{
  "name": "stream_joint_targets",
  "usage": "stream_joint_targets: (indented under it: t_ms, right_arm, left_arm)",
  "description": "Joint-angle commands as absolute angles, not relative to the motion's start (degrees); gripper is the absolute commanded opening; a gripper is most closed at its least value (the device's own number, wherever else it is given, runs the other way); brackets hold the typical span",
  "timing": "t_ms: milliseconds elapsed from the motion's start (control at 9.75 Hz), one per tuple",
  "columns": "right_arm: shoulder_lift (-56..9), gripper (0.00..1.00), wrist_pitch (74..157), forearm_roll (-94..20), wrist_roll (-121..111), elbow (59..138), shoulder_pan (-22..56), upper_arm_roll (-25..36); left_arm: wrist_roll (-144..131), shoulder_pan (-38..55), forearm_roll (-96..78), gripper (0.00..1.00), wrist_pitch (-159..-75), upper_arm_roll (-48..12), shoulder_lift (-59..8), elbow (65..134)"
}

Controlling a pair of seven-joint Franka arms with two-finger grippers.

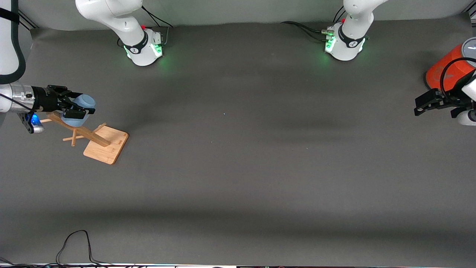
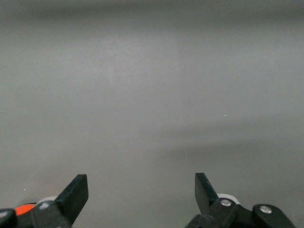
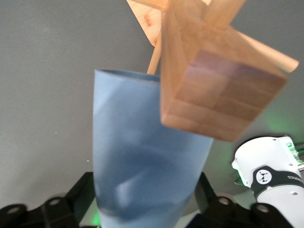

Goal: Rotate and upright cup with both arms
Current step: 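Close the right gripper around the blue cup's body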

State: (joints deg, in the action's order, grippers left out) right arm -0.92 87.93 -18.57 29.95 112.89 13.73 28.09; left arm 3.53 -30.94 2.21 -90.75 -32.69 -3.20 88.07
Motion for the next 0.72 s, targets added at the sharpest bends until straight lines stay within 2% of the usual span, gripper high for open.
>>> stream_joint_targets:
  t_ms: [0,205,615]
  right_arm:
    - [-2.3,0.64,88.2,-20.9,31.6,111.9,13.9,28.3]
    - [-2.2,0.39,88.0,-21.1,31.7,111.4,13.8,28.3]
    - [-1.4,0.32,86.0,-21.9,36.4,109.3,14.4,28.0]
  left_arm:
    - [3.9,-30.9,2.0,1.00,-90.3,-32.6,-2.9,88.2]
    - [3.9,-31.0,2.0,1.00,-90.2,-32.7,-2.8,88.0]
    - [3.9,-30.9,2.0,1.00,-90.0,-32.7,-2.7,87.9]
